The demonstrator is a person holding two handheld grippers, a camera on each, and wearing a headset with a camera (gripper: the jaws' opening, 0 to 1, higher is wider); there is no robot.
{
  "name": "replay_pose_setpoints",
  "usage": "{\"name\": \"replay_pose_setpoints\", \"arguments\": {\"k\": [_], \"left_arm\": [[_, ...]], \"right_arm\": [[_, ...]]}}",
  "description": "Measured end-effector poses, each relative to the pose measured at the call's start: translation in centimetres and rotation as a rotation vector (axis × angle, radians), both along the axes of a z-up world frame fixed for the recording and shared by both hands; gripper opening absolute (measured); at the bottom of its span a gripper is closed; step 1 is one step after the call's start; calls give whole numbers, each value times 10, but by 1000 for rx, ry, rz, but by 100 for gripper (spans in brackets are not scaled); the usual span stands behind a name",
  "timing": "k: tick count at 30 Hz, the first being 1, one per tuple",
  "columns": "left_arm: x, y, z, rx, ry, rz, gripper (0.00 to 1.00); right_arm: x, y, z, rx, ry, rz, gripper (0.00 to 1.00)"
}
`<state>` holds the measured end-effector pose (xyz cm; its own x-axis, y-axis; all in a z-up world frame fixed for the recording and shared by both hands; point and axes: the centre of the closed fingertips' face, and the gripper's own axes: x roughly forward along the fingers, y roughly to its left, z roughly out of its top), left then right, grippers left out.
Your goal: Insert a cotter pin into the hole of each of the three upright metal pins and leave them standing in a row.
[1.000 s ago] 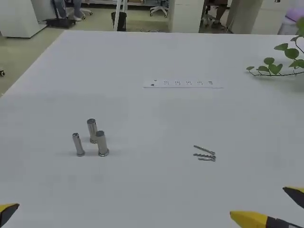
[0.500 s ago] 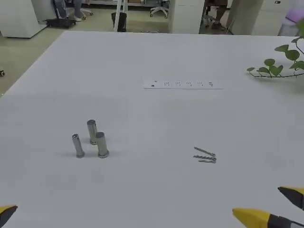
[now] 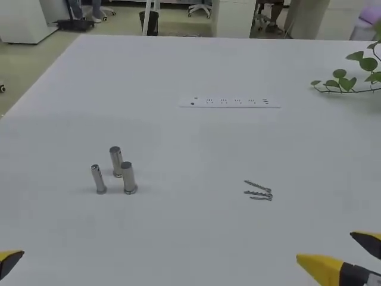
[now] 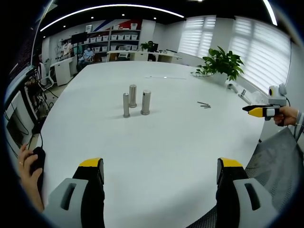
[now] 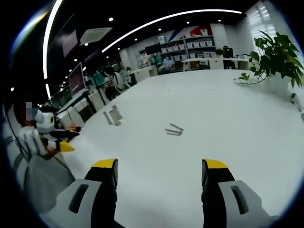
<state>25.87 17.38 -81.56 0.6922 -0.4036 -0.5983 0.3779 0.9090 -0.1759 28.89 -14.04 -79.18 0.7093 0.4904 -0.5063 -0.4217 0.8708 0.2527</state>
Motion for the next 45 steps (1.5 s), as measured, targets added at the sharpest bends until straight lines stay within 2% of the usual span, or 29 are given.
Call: {"name": "replay_pose_setpoints", "arguments": {"k": [5,7,11,14,17,20,23,26,28,34,36,40,45], "left_arm": [[4,3,2,7,-8,-4,99],[7,5,1,2,5,2,99],[11,6,2,1,-2,4,99],[11,6,1,-1,6,1,99],[11,6,-1,-4,13,0,99],[9,6,-3,-13,38,1,99],[10,9,-5,-11,45,10,99],[11,11,-4,-4,38,10,99],[13,13,-3,1,34,12,94],[25,24,2,24,2,28,92],[28,27,2,27,-2,27,91],[36,33,4,38,-22,23,88],[47,39,5,55,-33,18,86]], "right_arm": [[0,-2,-3,-19,-2,-3,75],[1,-3,-4,-20,2,-13,80],[3,-4,-6,-17,16,-29,87],[3,-3,-7,-10,23,-33,88],[4,-3,-5,-18,8,-28,88],[4,-3,-5,-13,14,-33,88],[4,-4,-5,-19,12,-38,88],[6,-5,-4,-26,-2,-35,86],[6,-5,-3,-30,-2,-35,86],[6,-6,-1,-37,-3,-35,85],[6,-6,-1,-44,0,-36,84],[3,-5,-7,-53,45,-30,81],[2,-5,-8,-63,46,-26,81]]}}
